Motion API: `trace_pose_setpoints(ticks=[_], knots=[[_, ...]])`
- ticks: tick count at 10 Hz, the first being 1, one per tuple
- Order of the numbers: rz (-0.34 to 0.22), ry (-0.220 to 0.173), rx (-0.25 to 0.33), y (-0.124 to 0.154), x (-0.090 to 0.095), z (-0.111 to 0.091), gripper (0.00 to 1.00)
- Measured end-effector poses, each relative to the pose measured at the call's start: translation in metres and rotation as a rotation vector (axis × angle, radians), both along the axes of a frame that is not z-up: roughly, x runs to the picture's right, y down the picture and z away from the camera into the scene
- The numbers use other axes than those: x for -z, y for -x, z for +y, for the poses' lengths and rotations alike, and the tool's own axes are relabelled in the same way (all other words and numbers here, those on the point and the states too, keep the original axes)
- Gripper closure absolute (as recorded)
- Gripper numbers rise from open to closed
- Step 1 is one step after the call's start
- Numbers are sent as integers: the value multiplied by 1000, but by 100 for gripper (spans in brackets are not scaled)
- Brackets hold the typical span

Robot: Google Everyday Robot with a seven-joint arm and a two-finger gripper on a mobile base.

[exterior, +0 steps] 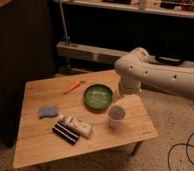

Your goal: Place the white sponge in the ceramic bowl

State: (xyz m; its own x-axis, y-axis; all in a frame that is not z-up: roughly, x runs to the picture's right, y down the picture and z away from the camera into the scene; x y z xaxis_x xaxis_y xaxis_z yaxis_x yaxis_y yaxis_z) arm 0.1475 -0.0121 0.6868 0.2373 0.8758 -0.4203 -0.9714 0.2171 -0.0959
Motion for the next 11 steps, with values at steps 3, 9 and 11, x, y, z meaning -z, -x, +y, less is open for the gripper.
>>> trace_pose_setpoints(ticks=[3, 9, 11], knots=[[-211, -87, 49, 37, 41, -62, 20], [-402, -140, 162, 64, 36, -69, 20], [-513, -157, 234, 99, 17, -60, 20]])
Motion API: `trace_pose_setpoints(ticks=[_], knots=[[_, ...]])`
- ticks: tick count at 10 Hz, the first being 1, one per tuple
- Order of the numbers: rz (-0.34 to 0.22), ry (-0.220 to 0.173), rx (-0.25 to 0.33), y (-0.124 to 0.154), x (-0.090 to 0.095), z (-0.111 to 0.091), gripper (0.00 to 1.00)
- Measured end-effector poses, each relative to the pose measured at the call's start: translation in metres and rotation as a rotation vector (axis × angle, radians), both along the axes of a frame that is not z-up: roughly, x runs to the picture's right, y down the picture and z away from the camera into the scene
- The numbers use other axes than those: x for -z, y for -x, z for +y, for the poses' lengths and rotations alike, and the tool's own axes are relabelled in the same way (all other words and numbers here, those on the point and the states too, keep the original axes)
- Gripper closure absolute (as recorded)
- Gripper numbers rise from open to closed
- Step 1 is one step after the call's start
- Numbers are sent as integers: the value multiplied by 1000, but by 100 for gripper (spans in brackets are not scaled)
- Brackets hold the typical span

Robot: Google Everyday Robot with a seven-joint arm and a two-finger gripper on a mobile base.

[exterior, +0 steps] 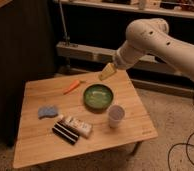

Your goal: Place the white sponge in the ceramic bowl

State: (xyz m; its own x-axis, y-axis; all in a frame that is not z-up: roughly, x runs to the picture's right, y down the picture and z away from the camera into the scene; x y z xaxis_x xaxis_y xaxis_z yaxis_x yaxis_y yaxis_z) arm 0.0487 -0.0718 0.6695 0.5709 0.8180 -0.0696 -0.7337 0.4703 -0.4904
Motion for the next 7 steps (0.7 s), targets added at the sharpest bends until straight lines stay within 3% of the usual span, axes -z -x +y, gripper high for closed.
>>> trace_pose_setpoints(ticks=[1, 3, 7], knots=[[-82, -16, 59, 36, -19, 14, 20], [-172, -15, 142, 87, -40, 35, 20], [-174, -17, 148, 89, -41, 36, 20]])
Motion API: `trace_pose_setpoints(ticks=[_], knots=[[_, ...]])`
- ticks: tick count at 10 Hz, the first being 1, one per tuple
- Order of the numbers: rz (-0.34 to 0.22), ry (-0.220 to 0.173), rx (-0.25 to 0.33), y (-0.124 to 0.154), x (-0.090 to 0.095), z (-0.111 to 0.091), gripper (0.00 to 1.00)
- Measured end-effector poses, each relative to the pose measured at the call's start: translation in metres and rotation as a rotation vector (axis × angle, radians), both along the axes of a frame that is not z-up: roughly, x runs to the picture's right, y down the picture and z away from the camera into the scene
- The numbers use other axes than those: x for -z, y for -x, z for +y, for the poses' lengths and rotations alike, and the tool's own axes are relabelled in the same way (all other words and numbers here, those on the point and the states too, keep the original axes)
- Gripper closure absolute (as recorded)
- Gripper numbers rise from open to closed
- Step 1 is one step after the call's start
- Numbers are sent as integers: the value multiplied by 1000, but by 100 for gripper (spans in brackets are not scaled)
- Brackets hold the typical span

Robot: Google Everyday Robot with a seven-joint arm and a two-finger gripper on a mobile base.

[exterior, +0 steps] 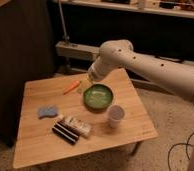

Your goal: Place the white sponge in the ceramic bowl

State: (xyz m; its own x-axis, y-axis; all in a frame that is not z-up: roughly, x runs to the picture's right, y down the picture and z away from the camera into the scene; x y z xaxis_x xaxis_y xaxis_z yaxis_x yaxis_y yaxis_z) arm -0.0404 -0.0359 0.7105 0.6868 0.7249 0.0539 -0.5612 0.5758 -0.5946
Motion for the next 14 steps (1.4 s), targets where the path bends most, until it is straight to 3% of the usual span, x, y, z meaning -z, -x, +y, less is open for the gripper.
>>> trace_pose_setpoints(ticks=[4, 6, 8, 10, 13, 14], knots=[[0, 0, 0, 0, 0, 0, 20], [-30, -15, 44, 10, -2, -4, 20], [-78, -37, 131, 41, -8, -10, 20], [-152, -57, 242, 97, -20, -18, 20], [-268, -56, 375, 169, -40, -17, 20], [-321, -44, 424, 197, -51, -9, 20]])
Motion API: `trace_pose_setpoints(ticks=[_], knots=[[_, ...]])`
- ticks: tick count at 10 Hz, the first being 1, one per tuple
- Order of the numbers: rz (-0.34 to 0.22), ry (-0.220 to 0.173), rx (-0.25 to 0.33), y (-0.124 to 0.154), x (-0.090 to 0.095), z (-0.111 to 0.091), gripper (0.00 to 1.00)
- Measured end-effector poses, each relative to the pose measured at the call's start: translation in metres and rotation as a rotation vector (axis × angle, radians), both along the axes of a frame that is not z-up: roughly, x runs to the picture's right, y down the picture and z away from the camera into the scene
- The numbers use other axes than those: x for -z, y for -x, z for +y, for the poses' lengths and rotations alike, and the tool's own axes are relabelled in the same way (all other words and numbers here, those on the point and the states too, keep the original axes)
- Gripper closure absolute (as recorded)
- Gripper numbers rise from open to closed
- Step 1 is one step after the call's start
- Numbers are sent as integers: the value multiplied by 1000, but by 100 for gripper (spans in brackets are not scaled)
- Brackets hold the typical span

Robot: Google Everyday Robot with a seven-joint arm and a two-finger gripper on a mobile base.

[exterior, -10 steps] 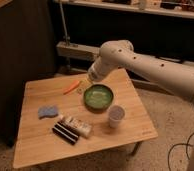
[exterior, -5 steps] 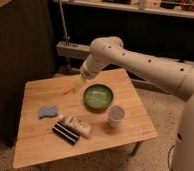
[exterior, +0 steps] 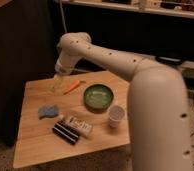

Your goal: Place the white sponge in the ceramic bowl

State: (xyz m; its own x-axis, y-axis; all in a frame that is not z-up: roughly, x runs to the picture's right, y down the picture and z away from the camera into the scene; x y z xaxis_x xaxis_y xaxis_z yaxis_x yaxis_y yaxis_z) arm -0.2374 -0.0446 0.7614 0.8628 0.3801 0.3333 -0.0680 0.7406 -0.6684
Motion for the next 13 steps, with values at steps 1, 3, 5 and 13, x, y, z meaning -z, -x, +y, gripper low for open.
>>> trace_pose_setpoints(ticks=[1, 3, 5, 13], knots=[[-26, 12, 28, 14, -10, 9, 20], [-73, 49, 71, 33, -38, 33, 20], [-103, 80, 95, 34, -57, 55, 20], [-158, 58, 175, 50, -86, 127, 20]])
